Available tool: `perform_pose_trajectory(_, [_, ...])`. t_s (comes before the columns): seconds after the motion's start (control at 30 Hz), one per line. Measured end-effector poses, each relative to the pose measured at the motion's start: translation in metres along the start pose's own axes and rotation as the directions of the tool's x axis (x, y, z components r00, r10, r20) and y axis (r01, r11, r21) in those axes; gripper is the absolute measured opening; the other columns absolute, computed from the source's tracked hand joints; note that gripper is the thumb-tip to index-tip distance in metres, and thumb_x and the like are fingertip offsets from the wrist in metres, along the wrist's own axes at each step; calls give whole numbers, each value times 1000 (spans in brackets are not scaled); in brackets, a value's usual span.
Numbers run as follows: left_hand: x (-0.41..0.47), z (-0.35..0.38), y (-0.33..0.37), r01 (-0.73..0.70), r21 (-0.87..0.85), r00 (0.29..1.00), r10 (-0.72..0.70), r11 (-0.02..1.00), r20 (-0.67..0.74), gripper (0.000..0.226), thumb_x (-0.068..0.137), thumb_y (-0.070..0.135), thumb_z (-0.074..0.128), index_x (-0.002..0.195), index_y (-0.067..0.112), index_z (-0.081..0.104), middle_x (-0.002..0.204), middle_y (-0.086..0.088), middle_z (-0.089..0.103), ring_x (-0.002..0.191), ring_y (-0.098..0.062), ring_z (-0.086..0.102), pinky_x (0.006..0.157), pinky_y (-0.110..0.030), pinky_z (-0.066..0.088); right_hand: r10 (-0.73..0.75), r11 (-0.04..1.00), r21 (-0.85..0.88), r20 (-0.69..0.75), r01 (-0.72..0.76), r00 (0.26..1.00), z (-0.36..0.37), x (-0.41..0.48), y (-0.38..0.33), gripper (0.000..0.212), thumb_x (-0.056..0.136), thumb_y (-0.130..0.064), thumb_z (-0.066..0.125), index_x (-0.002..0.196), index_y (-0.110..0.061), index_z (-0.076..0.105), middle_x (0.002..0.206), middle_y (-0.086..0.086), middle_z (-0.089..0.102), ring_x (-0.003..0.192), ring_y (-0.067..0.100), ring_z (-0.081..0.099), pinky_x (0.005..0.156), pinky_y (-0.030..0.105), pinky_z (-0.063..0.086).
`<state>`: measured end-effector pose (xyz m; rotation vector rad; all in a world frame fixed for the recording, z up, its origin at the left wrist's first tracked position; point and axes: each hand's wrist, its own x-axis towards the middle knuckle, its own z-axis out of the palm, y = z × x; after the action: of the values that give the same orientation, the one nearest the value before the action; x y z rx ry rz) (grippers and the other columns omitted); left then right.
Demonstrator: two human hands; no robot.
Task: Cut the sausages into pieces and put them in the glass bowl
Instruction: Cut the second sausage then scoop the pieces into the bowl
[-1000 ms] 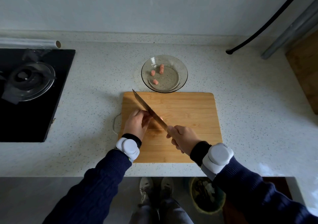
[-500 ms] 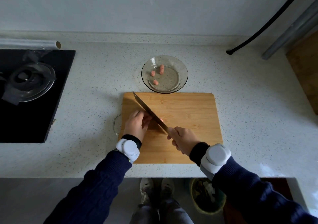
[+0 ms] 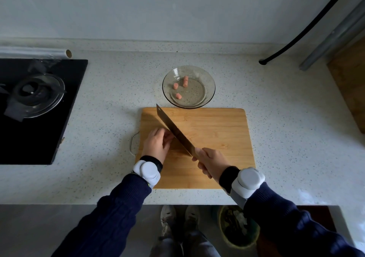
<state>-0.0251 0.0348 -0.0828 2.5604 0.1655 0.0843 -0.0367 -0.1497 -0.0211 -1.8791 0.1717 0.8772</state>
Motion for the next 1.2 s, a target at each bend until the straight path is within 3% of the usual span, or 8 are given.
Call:
perform_pose_trajectory(0.17, [-1, -1, 1, 5, -14, 1000, -5, 1000, -2, 15, 84, 15, 65, 95, 6, 61, 94, -9, 62, 87, -26, 59, 73, -38, 52, -36, 999, 8, -6, 36, 999, -1, -1, 4, 36, 97, -37, 38, 84, -10, 59, 55, -3, 45, 47, 12, 35, 44, 24, 31])
perform_pose_trajectory(0.33, [-1, 0, 2, 13, -43, 1000, -13, 999, -3, 16, 81, 17, 69, 93, 8, 64, 95, -10, 63, 91, -25, 59, 76, -33, 49, -232, 949, -240, -95, 204, 968, -8, -1, -3, 38, 97, -36, 40, 88, -6, 61, 53, -9, 50, 40, 2, 45, 50, 18, 33])
perform_pose_trajectory(0.63, [2, 0, 4, 19, -13, 999, -19, 1000, 34, 35, 70, 17, 79, 99, 9, 62, 103, -8, 61, 99, -25, 56, 82, -33, 48, -335, 834, -512, -174, 206, 926, -28, 13, -17, 36, 87, -44, 55, 101, -11, 58, 88, 10, 66, 81, 30, 59, 71, 39, 51])
perform_pose_trajectory(0.87, [8, -9, 5, 35, 0, 999, -35, 999, 23, 32, 79, 36, 68, 100, 13, 58, 99, -1, 58, 90, -17, 55, 74, -31, 52, -355, 790, -587, -199, 179, 914, -45, 25, -31, 28, 85, -44, 57, 93, -18, 63, 76, -2, 58, 76, 22, 55, 67, 32, 47])
perform_pose_trajectory(0.97, [14, -23, 16, 56, -26, 996, -58, 998, -63, 22, 89, 31, 55, 94, 10, 56, 93, 0, 56, 82, -13, 52, 59, -13, 42, -372, 764, -618, -187, 186, 909, -52, 31, -35, 24, 84, -44, 57, 80, -20, 59, 68, -5, 54, 70, 21, 53, 60, 31, 44])
perform_pose_trajectory(1.03, [22, -34, 26, 44, -74, 986, -55, 996, -157, 25, 89, 33, 48, 92, 9, 54, 89, -3, 59, 78, -14, 53, 57, -14, 38, -385, 733, -655, -180, 181, 905, -56, 34, -38, 23, 85, -44, 56, 76, -23, 55, 67, -7, 52, 68, 19, 51, 54, 26, 37])
perform_pose_trajectory(1.13, [43, -45, 42, -50, -130, 972, 18, 990, -235, 25, 85, 30, 57, 94, 6, 54, 86, -9, 61, 73, -17, 54, 63, -17, 39, -408, 678, -712, -158, 182, 899, -60, 38, -42, 22, 86, -44, 54, 75, -25, 50, 70, -7, 51, 70, 16, 49, 50, 22, 31])
perform_pose_trajectory(1.2, [63, -50, 55, -58, -126, 983, 34, 990, -182, 34, 82, 23, 68, 103, 1, 53, 95, -13, 60, 75, -17, 54, 65, -14, 37, -422, 653, -731, -137, 195, 896, -60, 41, -43, 20, 87, -44, 53, 76, -27, 49, 69, -9, 47, 71, 16, 47, 50, 21, 29])
